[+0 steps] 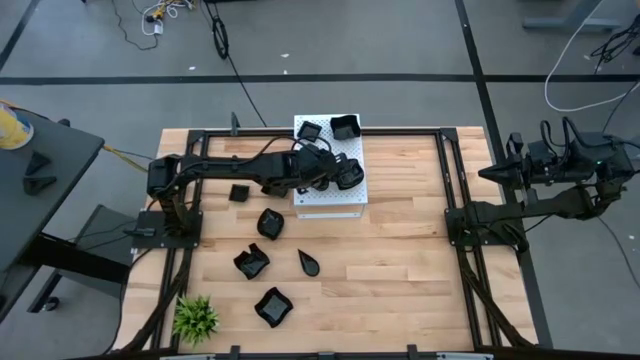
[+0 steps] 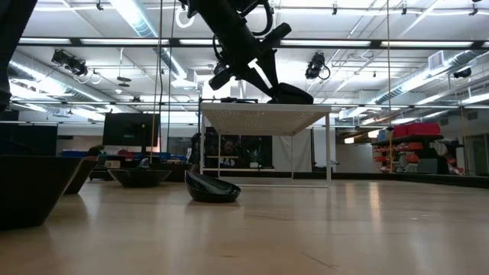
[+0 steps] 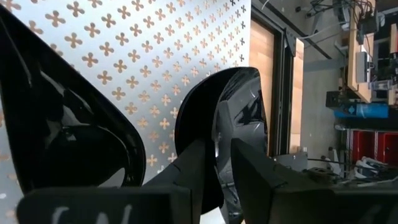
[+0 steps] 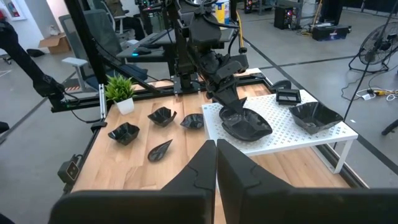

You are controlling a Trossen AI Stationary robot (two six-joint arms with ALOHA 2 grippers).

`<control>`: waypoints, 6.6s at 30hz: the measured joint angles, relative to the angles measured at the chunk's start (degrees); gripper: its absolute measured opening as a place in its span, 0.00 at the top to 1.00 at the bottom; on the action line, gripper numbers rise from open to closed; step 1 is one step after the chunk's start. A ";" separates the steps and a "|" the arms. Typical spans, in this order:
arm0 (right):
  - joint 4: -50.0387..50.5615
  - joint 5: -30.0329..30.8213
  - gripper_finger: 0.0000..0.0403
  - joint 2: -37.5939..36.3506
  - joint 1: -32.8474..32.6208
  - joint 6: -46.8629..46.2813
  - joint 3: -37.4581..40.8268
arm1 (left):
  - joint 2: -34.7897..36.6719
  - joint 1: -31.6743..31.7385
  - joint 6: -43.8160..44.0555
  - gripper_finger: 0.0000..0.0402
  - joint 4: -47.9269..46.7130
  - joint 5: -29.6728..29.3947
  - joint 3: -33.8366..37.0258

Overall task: Pick & Place Mini shaped plates
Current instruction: Stack the leaf-shaped plate on top of the leaf-shaped plate on the shelf, then stack the distorted square plate on top of the distorted square plate on the shelf

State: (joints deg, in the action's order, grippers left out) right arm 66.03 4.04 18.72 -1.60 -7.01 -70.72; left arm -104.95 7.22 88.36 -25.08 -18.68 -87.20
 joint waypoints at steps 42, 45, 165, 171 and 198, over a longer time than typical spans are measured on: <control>0.01 0.01 0.95 0.00 -0.01 -0.02 0.00 | 0.07 -2.06 -2.03 0.79 -7.83 7.15 -4.31; 0.01 0.01 0.95 0.00 0.00 0.00 0.00 | 0.07 -2.32 -3.75 0.79 -7.85 7.14 -4.31; -0.05 -0.01 0.95 0.00 0.01 0.00 0.00 | 14.62 27.22 -48.44 0.45 -14.01 17.83 31.37; -0.04 0.00 0.95 0.01 -0.01 0.00 0.00 | 14.08 28.30 -49.22 0.45 -13.56 18.68 31.37; -0.03 0.01 0.95 0.02 -0.01 0.00 0.00 | 7.42 28.56 -51.56 0.45 -13.20 24.95 31.41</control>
State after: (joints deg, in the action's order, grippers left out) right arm 65.99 4.05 18.74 -1.61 -7.01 -70.72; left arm -97.53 35.78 36.80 -38.28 6.26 -55.79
